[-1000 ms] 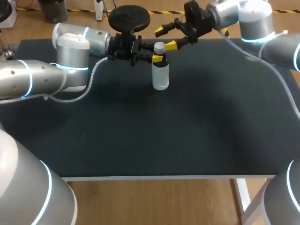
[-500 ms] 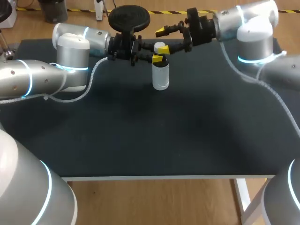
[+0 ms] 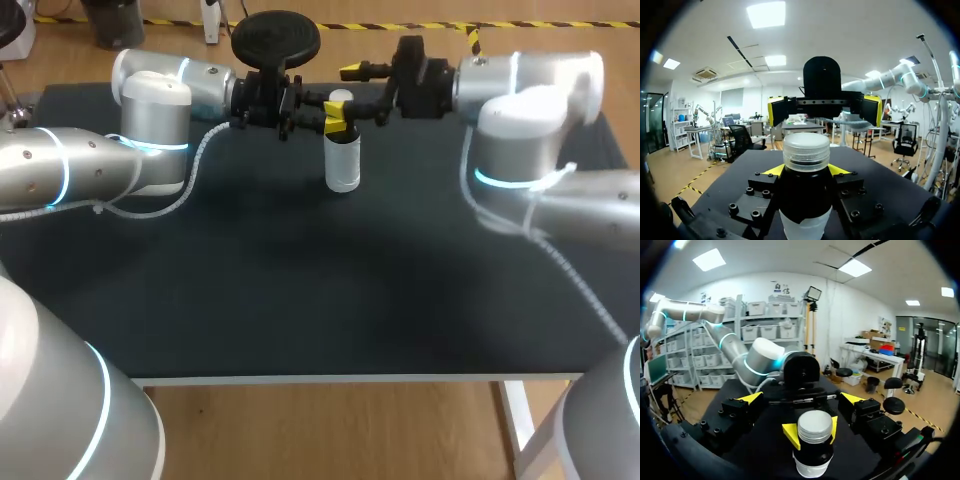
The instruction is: Unscrew the bottle cap
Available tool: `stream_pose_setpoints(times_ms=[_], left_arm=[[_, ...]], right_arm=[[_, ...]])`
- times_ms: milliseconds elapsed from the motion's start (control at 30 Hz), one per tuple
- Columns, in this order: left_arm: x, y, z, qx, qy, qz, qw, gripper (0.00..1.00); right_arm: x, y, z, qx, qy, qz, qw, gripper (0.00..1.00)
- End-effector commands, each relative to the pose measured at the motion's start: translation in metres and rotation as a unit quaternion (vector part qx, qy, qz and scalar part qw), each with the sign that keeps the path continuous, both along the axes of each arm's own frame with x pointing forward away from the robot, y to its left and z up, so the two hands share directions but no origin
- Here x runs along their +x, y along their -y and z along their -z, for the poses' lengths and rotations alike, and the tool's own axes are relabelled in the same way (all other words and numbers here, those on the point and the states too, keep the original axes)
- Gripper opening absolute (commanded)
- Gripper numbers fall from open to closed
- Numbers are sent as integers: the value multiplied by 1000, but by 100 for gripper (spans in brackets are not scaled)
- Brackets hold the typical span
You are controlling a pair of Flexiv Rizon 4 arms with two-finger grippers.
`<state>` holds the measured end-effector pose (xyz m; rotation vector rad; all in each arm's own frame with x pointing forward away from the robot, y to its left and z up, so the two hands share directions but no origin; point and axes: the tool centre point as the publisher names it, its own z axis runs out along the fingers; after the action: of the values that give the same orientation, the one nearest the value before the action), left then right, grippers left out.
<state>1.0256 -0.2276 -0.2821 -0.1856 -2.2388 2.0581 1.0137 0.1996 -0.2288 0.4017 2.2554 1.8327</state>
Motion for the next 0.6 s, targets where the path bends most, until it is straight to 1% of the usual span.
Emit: stream_pose_setpoints(times_ms=[33,600], left_arm=[[2,0,0,0,-1,3,1000,0],[2,0,0,0,-1,3,1000,0]], right_arm=[[-1,0,5,-8,44,219,975,100],[6,5,14,10,32,212,977,100]])
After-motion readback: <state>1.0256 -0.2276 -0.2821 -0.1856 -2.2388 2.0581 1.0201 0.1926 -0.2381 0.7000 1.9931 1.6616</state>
